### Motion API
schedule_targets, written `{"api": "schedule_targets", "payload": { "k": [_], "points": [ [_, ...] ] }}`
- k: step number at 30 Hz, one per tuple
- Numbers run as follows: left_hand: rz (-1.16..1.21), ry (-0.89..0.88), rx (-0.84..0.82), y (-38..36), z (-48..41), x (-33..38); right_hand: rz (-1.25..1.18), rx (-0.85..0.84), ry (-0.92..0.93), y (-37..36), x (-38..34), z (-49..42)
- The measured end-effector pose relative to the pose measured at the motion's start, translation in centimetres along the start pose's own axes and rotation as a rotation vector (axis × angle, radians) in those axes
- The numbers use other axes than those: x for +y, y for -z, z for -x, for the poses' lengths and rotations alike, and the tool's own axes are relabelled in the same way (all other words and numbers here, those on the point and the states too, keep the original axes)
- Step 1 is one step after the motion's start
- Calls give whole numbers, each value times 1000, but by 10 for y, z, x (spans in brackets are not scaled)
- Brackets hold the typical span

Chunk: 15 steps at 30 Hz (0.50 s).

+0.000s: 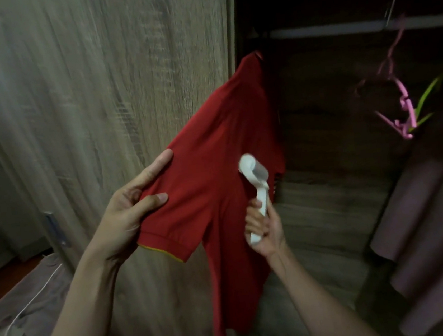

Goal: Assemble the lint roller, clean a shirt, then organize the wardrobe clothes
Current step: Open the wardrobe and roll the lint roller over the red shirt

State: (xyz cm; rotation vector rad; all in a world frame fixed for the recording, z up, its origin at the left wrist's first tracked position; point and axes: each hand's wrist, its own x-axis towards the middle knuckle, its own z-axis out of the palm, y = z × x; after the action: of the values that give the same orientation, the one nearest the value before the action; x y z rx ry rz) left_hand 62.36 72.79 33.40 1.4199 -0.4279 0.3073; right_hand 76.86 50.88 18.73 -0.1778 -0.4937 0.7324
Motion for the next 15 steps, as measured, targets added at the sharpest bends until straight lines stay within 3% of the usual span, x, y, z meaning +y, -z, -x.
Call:
{"api": "schedule_targets", "payload": {
  "k": [3, 6, 15],
  "points": [
    [-43, -20, -6, -2, 2, 1, 184, 155, 129, -49, -41, -38],
    [-65, -22, -12, -4, 4, 2, 186, 169, 206, -70, -59, -59],
    [-170, -31, -56, -1, 11, 0, -32, 71, -24, 5, 28, 36]
  ]
}}
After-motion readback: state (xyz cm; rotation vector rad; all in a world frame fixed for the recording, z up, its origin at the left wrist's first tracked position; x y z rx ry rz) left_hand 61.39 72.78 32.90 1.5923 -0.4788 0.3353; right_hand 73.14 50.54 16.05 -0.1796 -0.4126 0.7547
